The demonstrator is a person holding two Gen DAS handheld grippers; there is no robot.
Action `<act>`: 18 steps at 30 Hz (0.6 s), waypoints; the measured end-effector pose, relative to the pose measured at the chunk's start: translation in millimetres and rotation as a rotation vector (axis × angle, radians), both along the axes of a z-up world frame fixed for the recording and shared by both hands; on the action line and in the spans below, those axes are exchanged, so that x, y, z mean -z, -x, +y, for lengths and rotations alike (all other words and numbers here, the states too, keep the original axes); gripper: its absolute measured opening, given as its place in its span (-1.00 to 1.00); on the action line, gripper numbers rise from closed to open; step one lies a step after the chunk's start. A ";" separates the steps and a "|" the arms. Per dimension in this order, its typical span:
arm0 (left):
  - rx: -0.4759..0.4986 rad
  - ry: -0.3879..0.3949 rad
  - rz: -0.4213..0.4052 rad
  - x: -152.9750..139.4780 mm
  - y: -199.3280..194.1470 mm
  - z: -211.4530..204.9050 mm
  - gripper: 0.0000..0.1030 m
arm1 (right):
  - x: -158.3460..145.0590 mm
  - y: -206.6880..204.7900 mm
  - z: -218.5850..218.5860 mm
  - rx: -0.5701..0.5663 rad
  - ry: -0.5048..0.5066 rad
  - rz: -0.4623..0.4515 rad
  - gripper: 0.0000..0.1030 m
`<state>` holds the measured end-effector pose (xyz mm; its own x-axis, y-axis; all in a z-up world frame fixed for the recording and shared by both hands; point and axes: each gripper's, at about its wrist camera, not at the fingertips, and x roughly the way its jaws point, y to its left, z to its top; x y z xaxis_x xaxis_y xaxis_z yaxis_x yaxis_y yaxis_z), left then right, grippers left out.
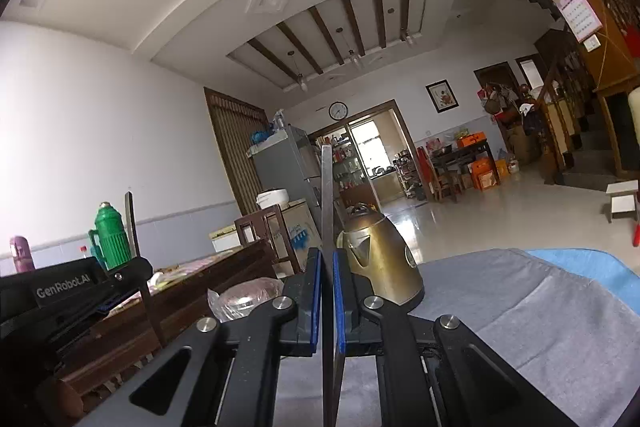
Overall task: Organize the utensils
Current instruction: 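Lift the stick upright with the right gripper toward the holder cup, then lower the stick into the grey holder cup and open the right gripper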
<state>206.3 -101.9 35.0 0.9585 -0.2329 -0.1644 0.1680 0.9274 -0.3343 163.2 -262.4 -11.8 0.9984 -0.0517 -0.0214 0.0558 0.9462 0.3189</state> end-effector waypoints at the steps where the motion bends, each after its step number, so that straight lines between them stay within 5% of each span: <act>1: 0.002 0.000 0.002 1.4 -0.5 -0.3 -0.86 | 1.4 -1.7 1.4 0.001 0.007 0.005 -0.87; 18: 0.019 -0.012 0.013 15.9 -2.0 -4.9 -0.86 | 7.0 -3.6 1.4 -0.011 0.043 -0.002 -0.85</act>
<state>208.4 -106.8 19.1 0.9516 -0.2493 -0.1798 0.1818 0.9281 -0.3250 166.8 -261.1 -18.7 0.9990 -0.0412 -0.0172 0.0443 0.9596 0.2778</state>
